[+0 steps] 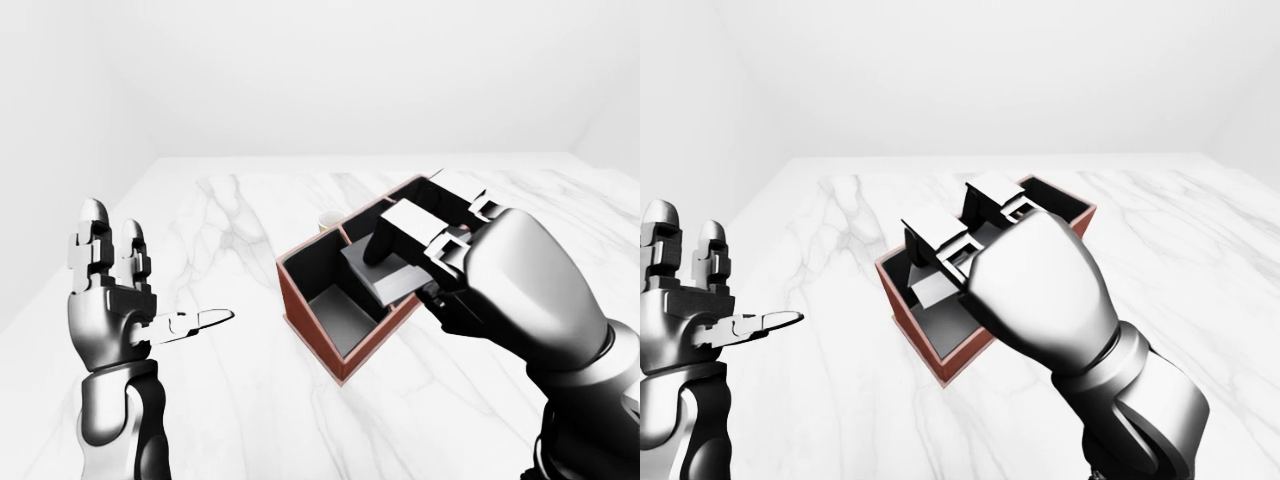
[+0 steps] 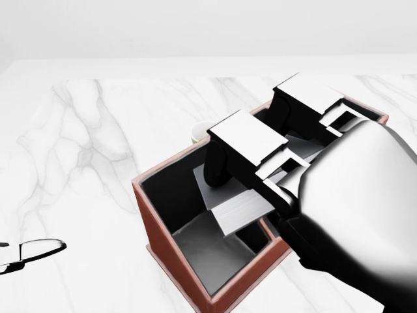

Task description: Pick up the book and place it in the left compartment of the caddy.

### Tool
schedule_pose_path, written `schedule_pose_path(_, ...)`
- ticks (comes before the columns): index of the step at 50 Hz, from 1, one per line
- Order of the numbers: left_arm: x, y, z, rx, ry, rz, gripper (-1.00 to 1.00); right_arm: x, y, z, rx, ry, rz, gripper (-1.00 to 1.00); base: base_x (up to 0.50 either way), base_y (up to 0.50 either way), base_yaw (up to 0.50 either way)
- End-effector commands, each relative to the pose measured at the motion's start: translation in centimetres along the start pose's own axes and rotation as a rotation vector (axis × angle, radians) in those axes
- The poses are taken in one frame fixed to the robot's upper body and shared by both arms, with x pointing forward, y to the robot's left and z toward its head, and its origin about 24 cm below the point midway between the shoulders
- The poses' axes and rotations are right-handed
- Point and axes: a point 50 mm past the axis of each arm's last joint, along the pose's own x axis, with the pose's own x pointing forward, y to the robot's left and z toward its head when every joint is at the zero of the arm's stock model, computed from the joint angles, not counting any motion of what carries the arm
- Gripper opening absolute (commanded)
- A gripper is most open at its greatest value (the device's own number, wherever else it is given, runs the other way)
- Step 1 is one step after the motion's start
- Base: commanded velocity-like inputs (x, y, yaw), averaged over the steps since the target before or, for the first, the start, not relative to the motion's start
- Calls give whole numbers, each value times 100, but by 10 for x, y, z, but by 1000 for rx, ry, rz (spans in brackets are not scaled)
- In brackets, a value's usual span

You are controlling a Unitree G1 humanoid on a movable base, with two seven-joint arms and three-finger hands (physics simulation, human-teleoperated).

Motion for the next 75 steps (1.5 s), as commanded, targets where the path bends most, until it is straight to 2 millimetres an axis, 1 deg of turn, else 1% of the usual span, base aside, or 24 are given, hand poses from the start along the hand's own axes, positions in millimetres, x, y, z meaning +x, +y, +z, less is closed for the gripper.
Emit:
schedule_pose_path(1,0,0,-2,0,10,-1,100,-3,-2,-2,51,15,-37,-100,0,0,0)
schedule_pose_path(8,0,0,-1,0,2,0,100,-3,0,0,76,14,-36,-100,0,0,0)
schedule_pose_path(13,0,0,0,0,2,-1,100,-3,0,1,111,-27,-28,-100,0,0,0)
schedule_pose_path(19,0,0,0,0,1,-2,100,-5,5,3,213,-84,6,-100,0,0,0)
schedule_pose_path(22,0,0,-2,-1,6,-1,100,-3,10,2,275,-115,36,-100,0,0,0)
schedule_pose_path(29,0,0,1,-1,-2,0,100,-4,9,4,337,-176,55,-100,0,0,0)
schedule_pose_path(32,0,1,0,0,1,0,100,-5,11,1,380,-182,66,-100,0,0,0)
schedule_pose_path(34,0,0,0,0,2,-1,100,-4,16,-5,425,-162,83,-100,0,0,0)
schedule_pose_path(38,0,0,-1,0,4,-2,100,-4,20,-14,475,-141,88,-100,0,0,0)
schedule_pose_path(40,0,0,-1,0,5,-2,100,-4,21,-17,492,-135,90,-100,0,0,0)
schedule_pose_path(41,0,0,-1,0,4,-1,100,-4,22,-21,504,-119,91,-100,0,0,0)
schedule_pose_path(47,-1,0,-2,1,8,-2,100,-4,25,-30,549,-95,91,-100,0,0,0)
schedule_pose_path(48,0,0,-1,0,7,-2,100,-4,27,-34,564,-79,90,-100,0,0,0)
schedule_pose_path(52,0,0,-1,1,7,-1,100,-5,28,-39,583,-64,91,-100,0,0,0)
schedule_pose_path(56,0,0,0,1,0,-2,100,-6,34,-45,609,-34,105,-100,0,0,0)
schedule_pose_path(62,0,0,-1,2,5,-2,100,-6,36,-44,621,-36,113,-100,0,0,0)
schedule_pose_path(66,0,-1,0,1,-3,-2,100,-5,36,-39,616,-58,119,-100,0,0,0)
schedule_pose_path(71,0,0,1,1,-5,-1,100,-4,39,-38,622,-59,129,-100,0,0,0)
schedule_pose_path(75,0,-1,-1,1,1,-2,100,-5,39,-31,617,-78,137,-100,0,0,0)
